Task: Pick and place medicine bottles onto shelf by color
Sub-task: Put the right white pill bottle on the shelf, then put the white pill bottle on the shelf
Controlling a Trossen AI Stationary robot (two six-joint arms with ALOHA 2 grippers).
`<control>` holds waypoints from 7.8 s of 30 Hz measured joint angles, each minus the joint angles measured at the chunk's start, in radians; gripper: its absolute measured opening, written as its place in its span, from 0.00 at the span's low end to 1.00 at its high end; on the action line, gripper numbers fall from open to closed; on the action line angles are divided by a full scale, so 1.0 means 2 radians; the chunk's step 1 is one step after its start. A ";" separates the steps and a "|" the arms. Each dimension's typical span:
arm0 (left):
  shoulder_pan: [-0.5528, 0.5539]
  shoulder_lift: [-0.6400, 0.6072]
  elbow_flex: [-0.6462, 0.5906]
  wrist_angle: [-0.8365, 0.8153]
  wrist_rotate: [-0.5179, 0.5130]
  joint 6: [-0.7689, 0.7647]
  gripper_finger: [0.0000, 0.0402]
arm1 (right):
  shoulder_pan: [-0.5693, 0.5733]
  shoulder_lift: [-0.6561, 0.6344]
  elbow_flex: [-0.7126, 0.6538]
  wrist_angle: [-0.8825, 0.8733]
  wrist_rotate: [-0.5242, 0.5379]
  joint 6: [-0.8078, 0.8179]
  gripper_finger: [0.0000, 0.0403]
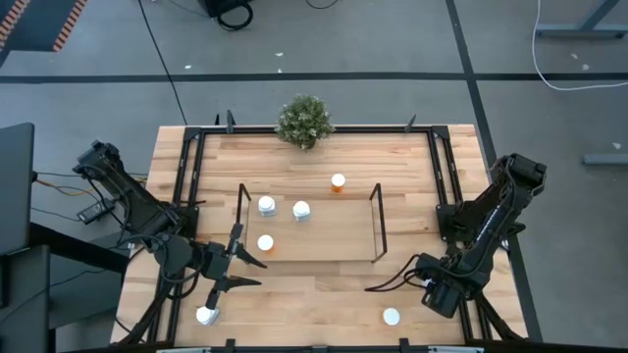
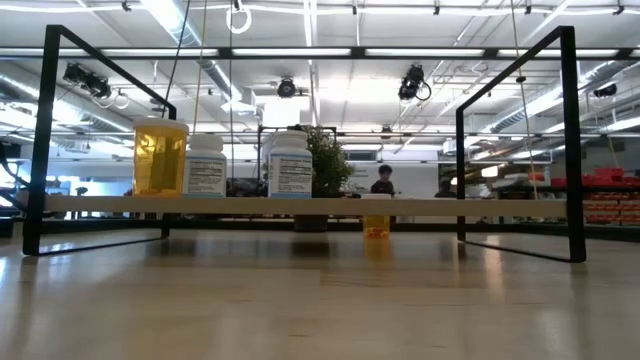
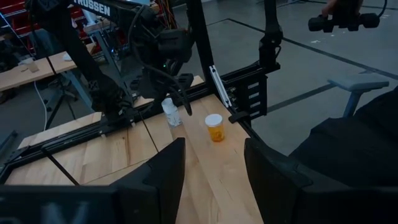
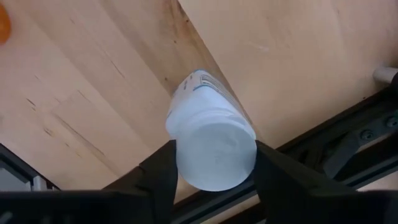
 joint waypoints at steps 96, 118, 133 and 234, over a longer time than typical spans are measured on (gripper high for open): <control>0.012 0.000 0.000 0.049 0.000 0.001 0.43 | -0.466 0.288 0.558 -0.204 0.125 -0.671 0.49; 0.012 0.000 0.000 0.038 0.000 0.000 0.43 | -0.498 0.283 0.511 -0.204 0.058 -0.685 0.49; 0.012 0.000 0.000 0.035 0.000 0.000 0.43 | -0.512 0.281 0.446 -0.150 0.052 -0.711 0.49; -0.131 0.302 0.144 -0.505 0.321 -0.948 0.86 | -0.291 0.164 0.468 -0.144 0.184 -0.658 0.64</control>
